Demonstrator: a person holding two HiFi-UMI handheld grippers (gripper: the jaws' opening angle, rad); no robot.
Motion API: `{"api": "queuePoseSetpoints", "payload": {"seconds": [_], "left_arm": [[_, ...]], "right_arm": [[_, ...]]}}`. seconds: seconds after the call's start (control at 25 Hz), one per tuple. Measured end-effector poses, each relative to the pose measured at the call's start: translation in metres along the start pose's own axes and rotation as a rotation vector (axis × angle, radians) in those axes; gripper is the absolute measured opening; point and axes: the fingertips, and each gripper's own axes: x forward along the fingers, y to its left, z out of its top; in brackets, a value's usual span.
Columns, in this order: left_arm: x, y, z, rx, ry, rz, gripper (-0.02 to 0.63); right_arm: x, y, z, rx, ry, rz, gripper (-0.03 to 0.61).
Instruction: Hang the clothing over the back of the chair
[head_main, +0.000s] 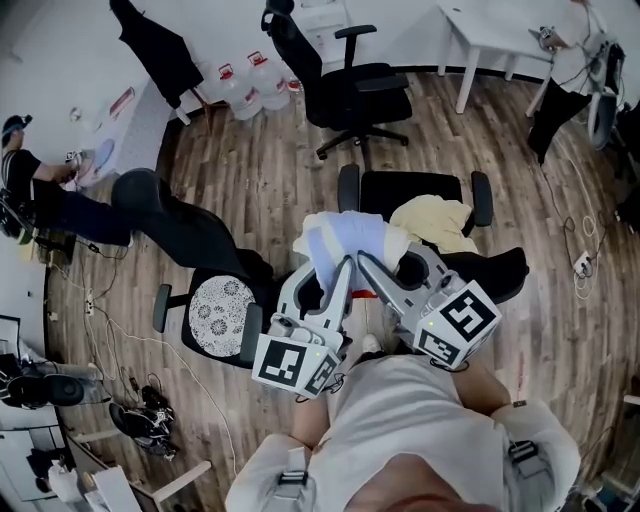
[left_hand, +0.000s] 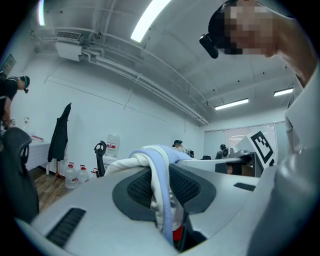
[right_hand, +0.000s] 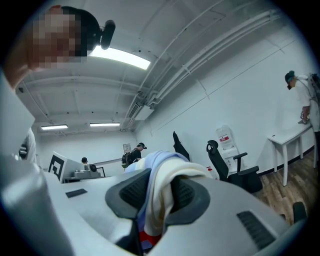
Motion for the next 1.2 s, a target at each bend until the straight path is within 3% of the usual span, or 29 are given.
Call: {"api": "queuePoseSetpoints", "payload": {"seconds": [0.64, 1.2], "left_arm": [[0.089, -0.058, 0.012, 0.039, 0.026, -0.207, 0.092], [0.129, -0.131, 0.0, 0.03, 0.06, -0.365, 0.092]], "right_arm": [[-0.056, -0.081, 0.041, 0.012, -0.106, -0.177, 0.095], [-0.131, -0.119, 0.051, 0.008, -0.138, -0.317, 0.097]]}}
